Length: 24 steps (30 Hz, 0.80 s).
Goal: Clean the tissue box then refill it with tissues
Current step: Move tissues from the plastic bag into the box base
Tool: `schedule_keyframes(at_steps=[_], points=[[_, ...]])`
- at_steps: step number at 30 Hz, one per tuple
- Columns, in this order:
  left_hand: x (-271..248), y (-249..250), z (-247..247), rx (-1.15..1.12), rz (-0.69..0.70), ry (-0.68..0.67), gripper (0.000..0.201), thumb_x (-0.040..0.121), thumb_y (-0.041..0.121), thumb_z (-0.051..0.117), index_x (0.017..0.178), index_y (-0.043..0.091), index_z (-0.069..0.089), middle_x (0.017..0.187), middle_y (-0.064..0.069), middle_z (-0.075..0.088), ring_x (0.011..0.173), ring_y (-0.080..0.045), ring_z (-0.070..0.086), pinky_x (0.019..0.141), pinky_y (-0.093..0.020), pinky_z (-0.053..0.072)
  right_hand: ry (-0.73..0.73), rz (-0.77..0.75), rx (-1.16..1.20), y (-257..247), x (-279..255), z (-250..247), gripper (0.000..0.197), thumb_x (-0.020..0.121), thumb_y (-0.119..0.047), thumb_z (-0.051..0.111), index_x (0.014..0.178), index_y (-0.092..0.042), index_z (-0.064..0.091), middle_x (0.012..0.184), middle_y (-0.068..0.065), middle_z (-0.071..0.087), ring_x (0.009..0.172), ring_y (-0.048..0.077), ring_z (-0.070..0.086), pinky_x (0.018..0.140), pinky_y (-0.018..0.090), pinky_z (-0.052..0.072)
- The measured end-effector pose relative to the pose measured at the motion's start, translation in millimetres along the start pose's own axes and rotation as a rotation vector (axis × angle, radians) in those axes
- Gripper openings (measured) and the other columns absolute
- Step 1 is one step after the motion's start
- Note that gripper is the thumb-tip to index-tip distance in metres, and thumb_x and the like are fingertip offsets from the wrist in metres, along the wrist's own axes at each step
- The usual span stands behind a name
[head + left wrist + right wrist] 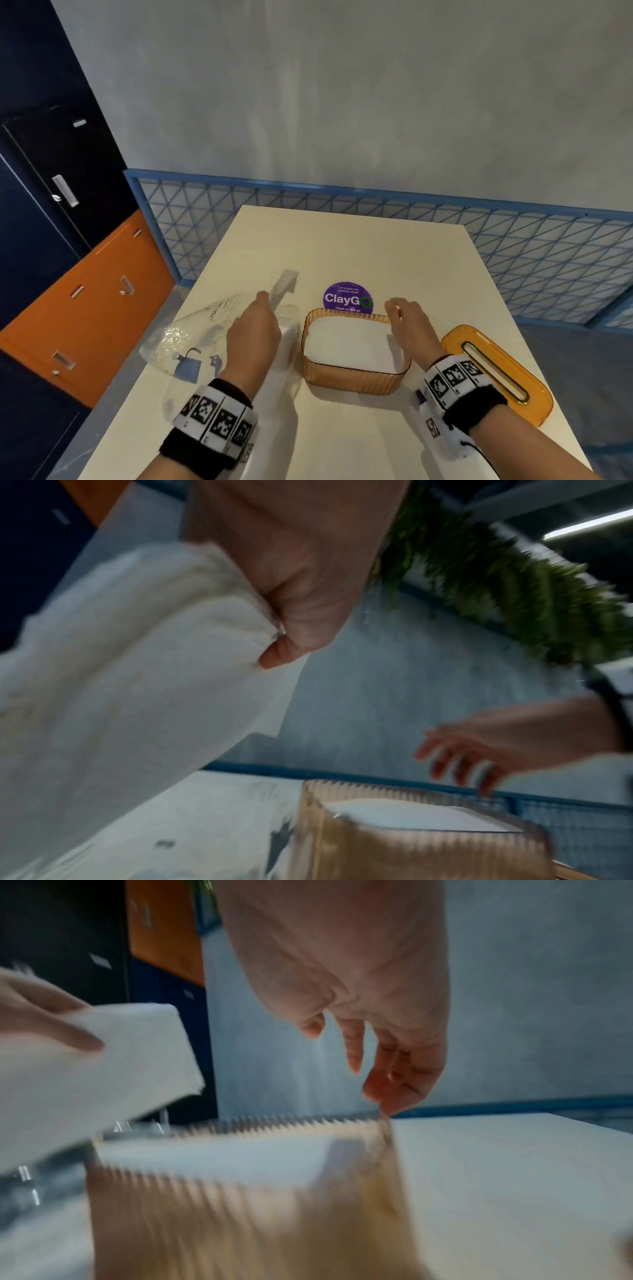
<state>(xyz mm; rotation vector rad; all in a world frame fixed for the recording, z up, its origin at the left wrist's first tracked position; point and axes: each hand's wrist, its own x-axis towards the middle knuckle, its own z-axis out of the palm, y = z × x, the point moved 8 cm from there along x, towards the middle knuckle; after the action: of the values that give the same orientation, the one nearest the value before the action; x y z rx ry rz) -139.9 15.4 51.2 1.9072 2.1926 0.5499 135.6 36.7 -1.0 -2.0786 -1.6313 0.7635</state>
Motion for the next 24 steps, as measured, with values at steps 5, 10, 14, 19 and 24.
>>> schedule_keyframes(at_steps=[5,10,14,19,24], points=[[-28.0,73.2,-4.3,-0.138,0.431,0.121,0.043,0.075,-0.003,0.064,0.115,0.012,0.061,0.104,-0.006,0.070,0.090,-0.027,0.069,0.068,-0.029,0.053,-0.477,0.174,0.792,-79.1,-32.8,12.4,0.061,0.095,-0.058,0.030,0.107,-0.008,0.063,0.094,0.014,0.069,0.076,0.028,0.067,0.066,0.033,0.055],[-32.1,92.3,29.1,-0.157,0.619,0.021,0.036,0.078,0.014,0.060,0.113,0.010,0.064,0.113,-0.012,0.068,0.101,-0.027,0.067,0.078,-0.037,0.057,-0.438,0.145,0.833,-80.6,-22.5,-2.6,0.018,0.094,-0.017,0.053,0.108,-0.007,0.057,0.100,0.012,0.061,0.086,0.025,0.063,0.078,0.040,0.058],[-26.7,81.4,46.7,-0.378,0.556,-0.117,0.053,0.092,0.046,0.040,0.134,0.017,0.048,0.143,-0.001,0.043,0.135,-0.016,0.037,0.111,-0.036,0.036,-0.348,0.100,0.654,-62.0,-15.4,-14.5,0.035,0.087,0.000,0.054,0.122,-0.007,0.050,0.117,0.018,0.057,0.096,0.029,0.059,0.064,0.034,0.056],[-1.2,37.4,69.4,-1.143,-0.092,-0.336,0.053,0.098,0.024,0.042,0.146,0.022,0.020,0.144,0.001,0.037,0.132,-0.019,0.038,0.105,-0.030,0.035,-0.291,-0.045,0.538,-63.0,-18.1,-36.2,0.042,0.084,-0.001,0.058,0.122,-0.017,0.050,0.115,0.015,0.063,0.103,0.035,0.063,0.089,0.048,0.051],[16.7,30.7,76.1,-1.379,-0.181,-0.417,0.052,0.081,0.017,0.049,0.131,0.024,0.040,0.126,-0.003,0.055,0.114,-0.019,0.054,0.088,-0.033,0.051,-0.289,-0.118,0.669,-68.2,-21.8,-39.5,0.036,0.087,0.004,0.056,0.114,-0.018,0.051,0.105,0.009,0.066,0.099,0.027,0.063,0.095,0.047,0.048]])
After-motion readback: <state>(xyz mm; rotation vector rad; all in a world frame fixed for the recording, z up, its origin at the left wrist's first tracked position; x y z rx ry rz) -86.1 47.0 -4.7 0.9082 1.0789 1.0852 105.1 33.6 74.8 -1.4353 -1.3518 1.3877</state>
